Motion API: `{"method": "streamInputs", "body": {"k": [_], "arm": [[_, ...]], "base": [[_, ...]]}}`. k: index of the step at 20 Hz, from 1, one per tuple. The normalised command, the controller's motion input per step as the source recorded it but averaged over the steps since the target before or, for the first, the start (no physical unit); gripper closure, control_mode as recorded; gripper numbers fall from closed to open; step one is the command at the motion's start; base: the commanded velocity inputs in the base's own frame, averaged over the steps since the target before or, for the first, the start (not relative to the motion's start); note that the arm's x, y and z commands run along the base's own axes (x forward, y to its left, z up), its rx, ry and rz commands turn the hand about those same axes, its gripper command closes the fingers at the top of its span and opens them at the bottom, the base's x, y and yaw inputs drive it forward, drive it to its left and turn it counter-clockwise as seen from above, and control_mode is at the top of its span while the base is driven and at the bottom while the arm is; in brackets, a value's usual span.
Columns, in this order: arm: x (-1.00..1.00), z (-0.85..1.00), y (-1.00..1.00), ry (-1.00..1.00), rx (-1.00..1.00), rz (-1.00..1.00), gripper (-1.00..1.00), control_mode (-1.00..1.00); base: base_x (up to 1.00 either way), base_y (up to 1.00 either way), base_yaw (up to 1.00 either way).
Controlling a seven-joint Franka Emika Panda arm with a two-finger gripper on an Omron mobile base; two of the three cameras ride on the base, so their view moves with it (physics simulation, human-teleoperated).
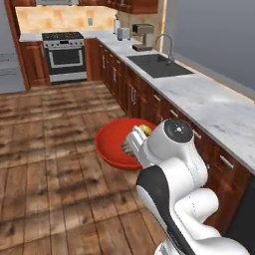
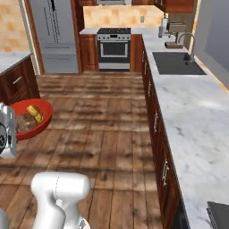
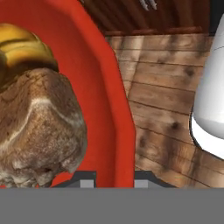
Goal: Pick up the heated bread from the toaster oven and place it in the bowl. Then move the bread bowl to the dining counter.
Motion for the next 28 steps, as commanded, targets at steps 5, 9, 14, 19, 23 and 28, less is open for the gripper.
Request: {"method": "streamInputs", "body": {"k": [5,9,14,19,23,28], "arm": [[0.0,0.0,0.0,0.0,0.0,0.0,1.0,1.0],[0.0,0.0,0.0,0.0,0.0,0.0,1.0,1.0],[0.0,0.0,0.0,0.0,0.0,0.0,1.0,1.0],[0.0,0.0,0.0,0.0,0.0,0.0,1.0,1.0],[0.0,0.0,0.0,0.0,0.0,0.0,1.0,1.0],[0.0,0.0,0.0,0.0,0.0,0.0,1.0,1.0]], "base": [[0.83,0.59,0.61],[1.0,0.68,0.35],[1.0,0.52,0.35],[1.0,0.19,0.36],[1.0,-0.04,0.51],[0.95,-0.25,0.74]]}}
